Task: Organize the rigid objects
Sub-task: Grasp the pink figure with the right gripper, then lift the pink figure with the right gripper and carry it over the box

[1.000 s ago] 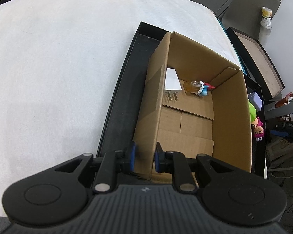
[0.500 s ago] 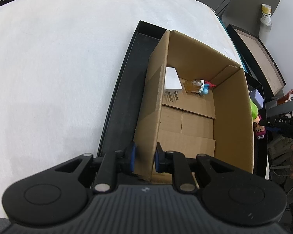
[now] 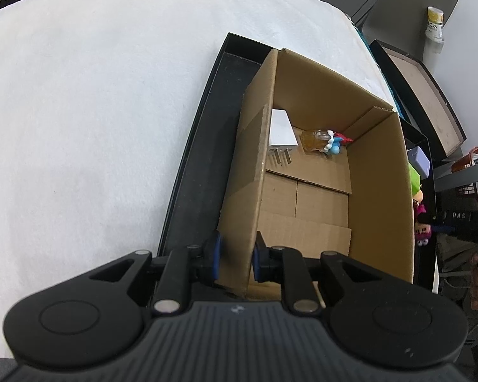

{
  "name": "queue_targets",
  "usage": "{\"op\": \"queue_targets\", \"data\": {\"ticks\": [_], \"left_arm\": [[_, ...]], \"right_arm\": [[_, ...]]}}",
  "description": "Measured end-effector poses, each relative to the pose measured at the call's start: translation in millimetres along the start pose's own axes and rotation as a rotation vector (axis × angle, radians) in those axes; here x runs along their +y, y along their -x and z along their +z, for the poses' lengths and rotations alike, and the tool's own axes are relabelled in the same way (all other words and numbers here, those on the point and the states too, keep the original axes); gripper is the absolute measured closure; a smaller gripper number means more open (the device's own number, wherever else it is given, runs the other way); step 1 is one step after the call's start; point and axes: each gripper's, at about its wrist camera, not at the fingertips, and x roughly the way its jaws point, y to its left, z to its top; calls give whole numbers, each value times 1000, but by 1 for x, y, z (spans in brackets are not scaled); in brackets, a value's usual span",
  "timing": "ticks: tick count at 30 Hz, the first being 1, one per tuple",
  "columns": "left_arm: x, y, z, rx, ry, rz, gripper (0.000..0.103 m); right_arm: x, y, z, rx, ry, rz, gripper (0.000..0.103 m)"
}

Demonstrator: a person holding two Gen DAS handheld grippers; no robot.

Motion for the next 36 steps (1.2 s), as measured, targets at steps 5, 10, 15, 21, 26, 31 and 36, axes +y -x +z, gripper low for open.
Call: {"op": "queue_targets", "data": {"ticks": [5,10,15,21,26,31,36], "left_arm": [[1,0,0,-1,-10,-5,85],[3,0,0,0,7,-14,85],[2,0,0,4,3,-11,85],[3,0,0,4,-7,-19,85],[3,1,0,3,-15,-23,85],[3,1,-1,4,-22,-29,85],[4,1,0,8,-30,-35,85]], "right_arm": [[1,1,-11,22,-3,1,65],[10,-2,-26,59,10,-10,63],[20,-6,-42,93,17,-8,63],[27,-6,-58,120,38,-1,64],[28,7,-61,98,34,0,64],[32,27,-59,60,34,3,64],[37,46,-61,23,34,8,64]]}}
